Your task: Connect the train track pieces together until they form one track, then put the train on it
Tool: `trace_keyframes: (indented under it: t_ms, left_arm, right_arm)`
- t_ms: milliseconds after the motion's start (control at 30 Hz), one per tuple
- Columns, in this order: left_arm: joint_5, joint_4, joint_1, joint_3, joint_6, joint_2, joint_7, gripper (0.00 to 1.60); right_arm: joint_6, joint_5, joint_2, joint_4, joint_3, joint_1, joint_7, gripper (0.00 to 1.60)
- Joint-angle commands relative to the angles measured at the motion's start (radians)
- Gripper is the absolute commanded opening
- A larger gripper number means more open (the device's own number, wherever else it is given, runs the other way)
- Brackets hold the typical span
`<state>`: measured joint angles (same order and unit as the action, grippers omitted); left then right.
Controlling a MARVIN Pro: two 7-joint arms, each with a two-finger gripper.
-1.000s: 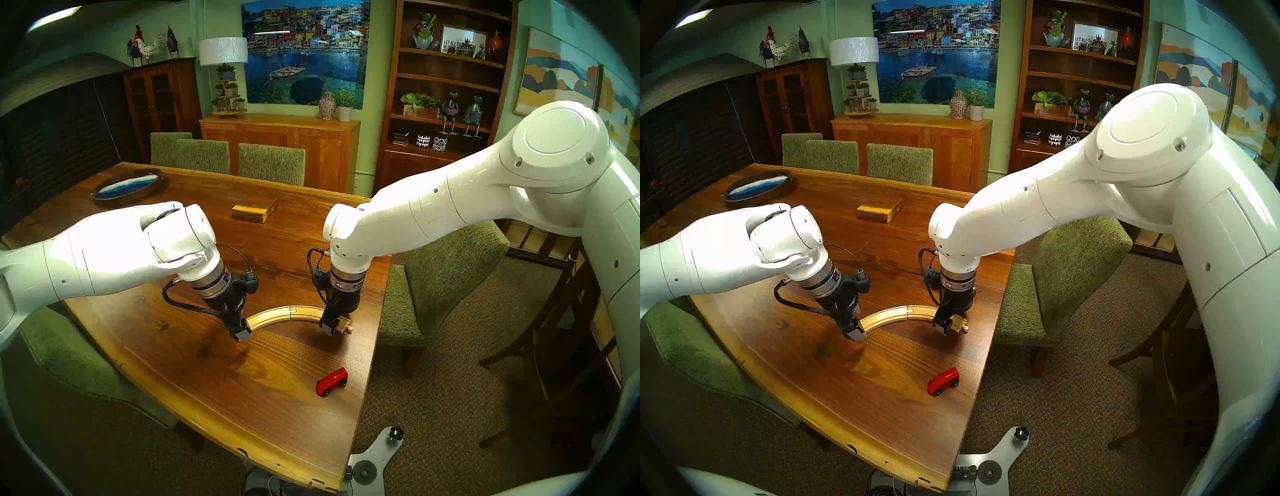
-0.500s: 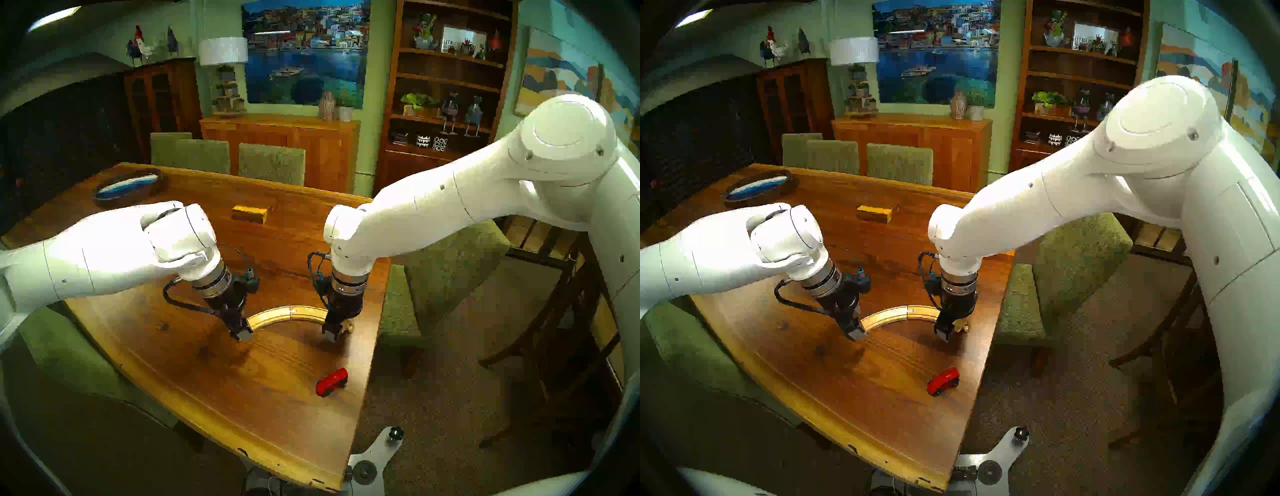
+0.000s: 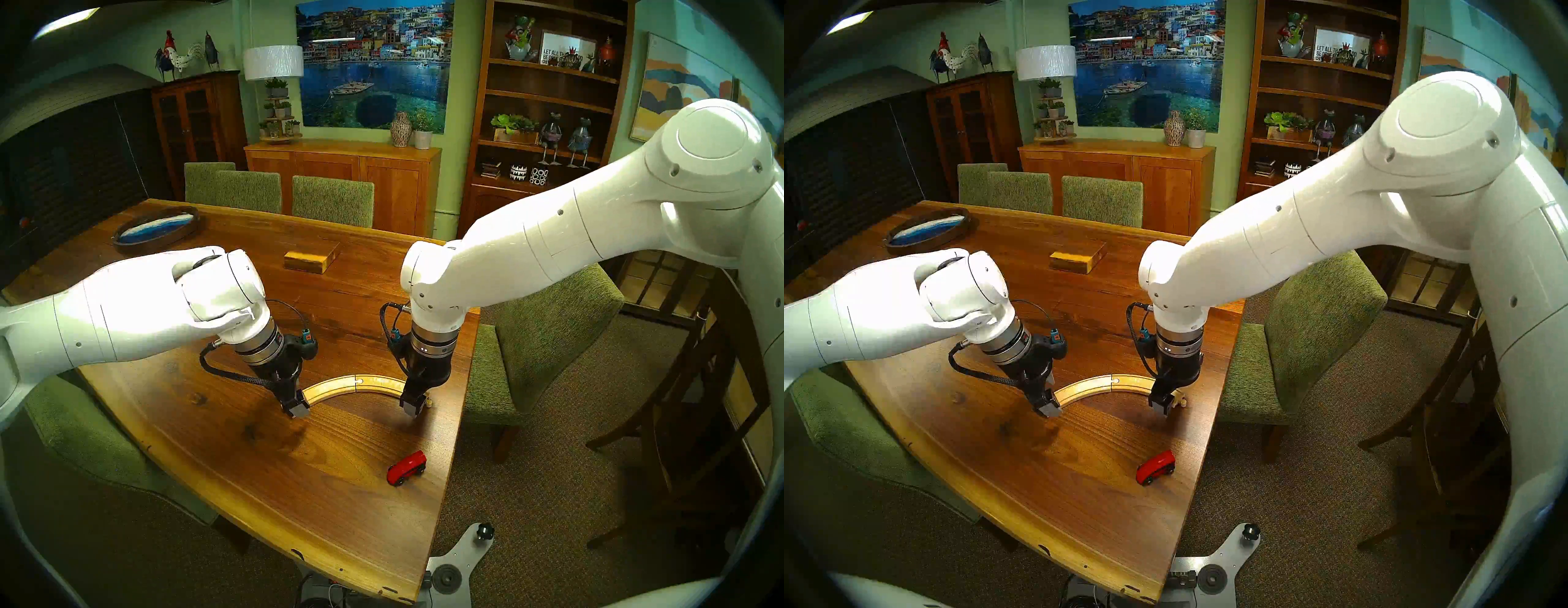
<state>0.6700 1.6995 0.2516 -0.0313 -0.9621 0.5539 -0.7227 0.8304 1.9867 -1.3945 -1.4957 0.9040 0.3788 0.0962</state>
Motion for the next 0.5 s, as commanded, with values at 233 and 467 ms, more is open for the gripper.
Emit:
trace_keyframes:
  t_ms: [233, 467]
  left_arm:
    - [0.001, -0.002, -0.031, 0.025, 0.002, 0.001, 0.005, 1.60]
    - [0.001, -0.002, -0.030, 0.025, 0.002, 0.000, 0.005, 1.60]
  right_arm:
    - [-0.001, 0.025, 0.042, -0.078, -0.023, 0.105, -0.046, 1.60]
    - [0.000, 0.031, 0.078, -0.184, -0.047, 0.168, -0.065, 1.60]
